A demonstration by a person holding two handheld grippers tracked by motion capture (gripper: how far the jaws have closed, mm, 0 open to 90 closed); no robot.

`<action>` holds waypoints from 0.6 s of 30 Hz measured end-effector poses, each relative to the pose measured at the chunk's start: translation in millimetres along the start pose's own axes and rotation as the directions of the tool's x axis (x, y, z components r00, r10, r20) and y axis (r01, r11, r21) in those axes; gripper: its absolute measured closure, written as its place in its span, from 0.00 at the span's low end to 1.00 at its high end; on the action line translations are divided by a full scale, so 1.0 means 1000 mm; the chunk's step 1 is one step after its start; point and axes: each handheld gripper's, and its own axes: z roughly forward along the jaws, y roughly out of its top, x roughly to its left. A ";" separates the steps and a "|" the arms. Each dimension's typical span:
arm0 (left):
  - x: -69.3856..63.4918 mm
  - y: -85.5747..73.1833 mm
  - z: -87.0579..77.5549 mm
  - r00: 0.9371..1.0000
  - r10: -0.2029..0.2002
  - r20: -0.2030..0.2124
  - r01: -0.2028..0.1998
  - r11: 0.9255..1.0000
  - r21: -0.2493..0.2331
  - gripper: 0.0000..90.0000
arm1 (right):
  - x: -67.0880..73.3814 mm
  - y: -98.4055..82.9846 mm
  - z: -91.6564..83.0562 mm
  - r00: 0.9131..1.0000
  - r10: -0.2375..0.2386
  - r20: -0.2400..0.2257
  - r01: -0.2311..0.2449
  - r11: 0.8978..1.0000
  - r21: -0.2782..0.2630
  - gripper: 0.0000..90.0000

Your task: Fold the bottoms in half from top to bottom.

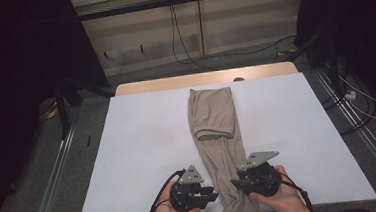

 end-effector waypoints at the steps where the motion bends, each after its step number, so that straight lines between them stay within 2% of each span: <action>1: -0.001 0.001 0.003 1.000 0.010 -0.002 -0.010 1.000 0.004 0.75 | -0.001 -0.002 -0.001 1.000 0.001 -0.013 -0.001 1.000 -0.003 1.00; 3: -0.005 0.007 0.011 0.999 0.051 -0.003 -0.051 0.999 0.007 0.73 | -0.002 -0.005 -0.006 1.000 0.003 -0.002 -0.003 1.000 -0.012 1.00; 5: -0.008 0.011 0.015 0.996 0.086 -0.033 -0.086 0.996 -0.002 0.73 | -0.003 -0.006 -0.016 1.000 0.013 0.004 -0.013 0.999 -0.039 1.00; 6: -0.009 0.013 0.017 0.995 0.095 -0.025 -0.095 0.996 0.005 0.74 | -0.004 -0.007 -0.020 1.000 0.012 0.005 -0.012 0.998 -0.054 1.00; 8: -0.011 0.012 0.022 0.992 0.119 -0.038 -0.118 0.993 0.020 0.75 | -0.005 -0.010 -0.029 1.000 0.019 0.018 -0.018 0.997 -0.075 1.00; 10: -0.014 0.009 0.025 0.986 0.157 -0.052 -0.156 0.988 0.019 0.75 | -0.007 -0.014 -0.033 0.999 0.023 0.022 -0.021 0.997 -0.073 1.00; 11: -0.016 0.009 0.025 0.985 0.160 -0.064 -0.159 0.987 0.023 0.76 | -0.007 -0.016 -0.035 0.999 0.031 0.027 -0.029 0.998 -0.064 1.00; 13: -0.017 0.010 0.025 0.988 0.138 -0.069 -0.137 0.990 0.021 0.81 | -0.008 -0.020 -0.038 0.999 0.033 0.034 -0.031 0.998 -0.057 1.00; 14: -0.017 0.010 0.025 0.985 0.159 -0.064 -0.158 0.987 0.030 0.88 | -0.009 -0.021 -0.038 0.999 0.034 0.031 -0.032 0.998 -0.051 1.00; 15: -0.018 0.010 0.026 0.986 0.156 -0.065 -0.154 0.988 0.028 0.96 | -0.009 -0.023 -0.039 0.999 0.032 0.036 -0.030 0.998 -0.046 1.00; 17: -0.021 0.012 0.026 0.980 0.183 -0.082 -0.179 0.982 0.051 0.99 | -0.011 -0.027 -0.039 0.998 0.036 0.051 -0.035 0.999 -0.030 1.00; 18: -0.022 0.012 0.025 0.981 0.175 -0.079 -0.171 0.984 0.055 0.99 | -0.012 -0.030 -0.039 0.998 0.045 0.048 -0.044 0.999 -0.026 1.00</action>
